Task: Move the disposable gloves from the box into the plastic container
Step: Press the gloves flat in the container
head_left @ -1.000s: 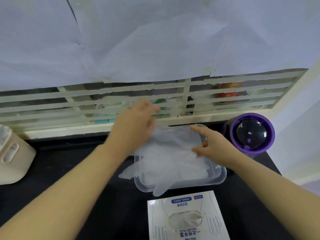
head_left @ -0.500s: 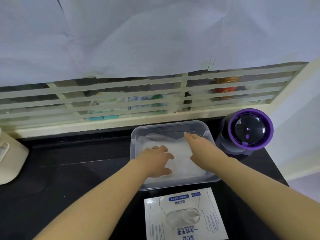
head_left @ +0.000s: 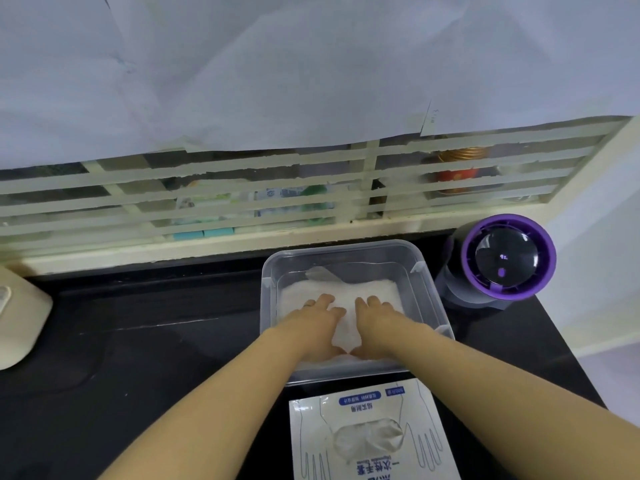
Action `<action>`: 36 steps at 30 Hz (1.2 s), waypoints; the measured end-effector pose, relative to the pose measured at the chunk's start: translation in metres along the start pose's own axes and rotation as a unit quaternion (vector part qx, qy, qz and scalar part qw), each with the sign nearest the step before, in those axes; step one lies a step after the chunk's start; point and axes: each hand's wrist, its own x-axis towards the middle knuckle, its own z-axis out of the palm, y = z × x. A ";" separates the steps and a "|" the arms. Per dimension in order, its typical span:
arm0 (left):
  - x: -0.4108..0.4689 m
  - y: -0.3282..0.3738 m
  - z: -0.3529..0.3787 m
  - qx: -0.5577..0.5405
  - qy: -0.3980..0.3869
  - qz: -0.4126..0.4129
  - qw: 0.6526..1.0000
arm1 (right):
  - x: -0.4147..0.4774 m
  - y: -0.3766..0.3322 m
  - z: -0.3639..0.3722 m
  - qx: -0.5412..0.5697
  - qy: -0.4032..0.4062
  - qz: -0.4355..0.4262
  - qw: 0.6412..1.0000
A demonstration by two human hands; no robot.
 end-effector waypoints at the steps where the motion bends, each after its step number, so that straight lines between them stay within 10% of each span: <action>1: 0.000 -0.001 0.000 0.005 -0.001 -0.010 1.000 | 0.004 0.000 0.002 0.003 -0.012 0.008 1.000; 17: 0.016 -0.008 0.001 -0.009 -0.074 -0.080 0.994 | 0.009 0.004 0.001 -0.018 -0.035 0.034 0.999; 24: -0.057 0.005 -0.026 -0.009 0.198 0.060 0.978 | -0.077 0.008 -0.031 0.083 0.229 -0.205 0.948; 32: -0.108 0.009 0.043 0.072 0.271 0.319 0.905 | -0.100 0.023 0.065 -0.103 0.050 -0.300 0.947; 36: -0.104 0.015 0.075 0.062 0.188 0.250 0.948 | -0.079 0.026 0.092 -0.118 0.097 -0.294 0.944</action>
